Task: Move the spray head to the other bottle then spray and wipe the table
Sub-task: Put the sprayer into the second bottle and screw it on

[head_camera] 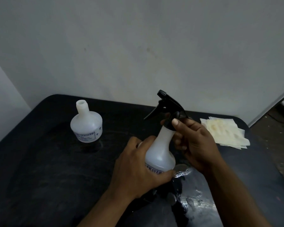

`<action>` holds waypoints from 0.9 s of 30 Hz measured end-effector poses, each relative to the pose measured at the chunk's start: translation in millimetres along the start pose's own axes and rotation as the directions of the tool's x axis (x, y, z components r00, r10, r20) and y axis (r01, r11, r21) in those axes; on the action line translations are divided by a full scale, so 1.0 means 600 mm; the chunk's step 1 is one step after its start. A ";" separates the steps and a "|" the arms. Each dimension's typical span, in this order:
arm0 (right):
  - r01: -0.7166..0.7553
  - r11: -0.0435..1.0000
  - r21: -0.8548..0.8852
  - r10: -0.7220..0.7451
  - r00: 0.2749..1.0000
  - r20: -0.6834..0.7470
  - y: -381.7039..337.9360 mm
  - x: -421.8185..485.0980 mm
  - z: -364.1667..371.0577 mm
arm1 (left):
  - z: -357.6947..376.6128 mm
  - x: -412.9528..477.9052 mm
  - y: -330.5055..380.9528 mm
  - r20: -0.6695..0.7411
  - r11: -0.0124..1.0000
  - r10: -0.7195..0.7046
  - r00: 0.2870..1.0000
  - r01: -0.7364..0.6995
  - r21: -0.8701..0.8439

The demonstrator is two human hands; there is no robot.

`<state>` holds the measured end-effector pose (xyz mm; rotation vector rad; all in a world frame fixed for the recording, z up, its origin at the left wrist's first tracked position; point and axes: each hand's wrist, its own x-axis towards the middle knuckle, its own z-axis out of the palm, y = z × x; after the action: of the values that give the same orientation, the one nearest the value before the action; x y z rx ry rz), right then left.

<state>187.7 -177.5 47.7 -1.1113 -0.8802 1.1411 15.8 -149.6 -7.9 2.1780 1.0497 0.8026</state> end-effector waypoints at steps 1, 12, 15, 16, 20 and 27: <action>0.026 0.998 -0.049 -0.027 1.000 -0.003 0.003 -0.001 0.000 | 0.000 -0.001 -0.002 0.005 1.000 -0.006 1.000 0.006 0.005; 0.106 0.919 -0.381 -0.123 0.992 -0.020 0.061 0.008 -0.001 | 0.030 0.010 -0.022 0.066 0.994 -0.095 0.993 0.098 -0.051; 0.145 0.916 -0.375 -0.160 0.987 -0.010 0.070 0.016 -0.005 | 0.036 0.011 -0.023 0.073 0.988 -0.120 0.990 0.126 -0.090; 0.161 0.911 -0.379 -0.176 0.984 -0.006 0.073 0.018 -0.006 | 0.038 0.011 -0.022 0.091 0.986 -0.134 0.987 0.142 -0.087; 0.217 0.889 -0.403 -0.209 0.976 0.066 0.076 0.019 -0.008 | 0.002 0.038 -0.032 0.310 0.973 -0.186 0.933 0.219 -0.076; 0.198 0.922 -0.333 -0.087 0.944 0.318 0.078 0.015 0.008 | -0.144 0.075 -0.036 -0.117 0.799 0.012 0.993 -0.080 -0.596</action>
<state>174.0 -165.7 3.2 -1.1613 -1.4323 1.0634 -33.9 -80.9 44.2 1.6272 0.6602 1.1111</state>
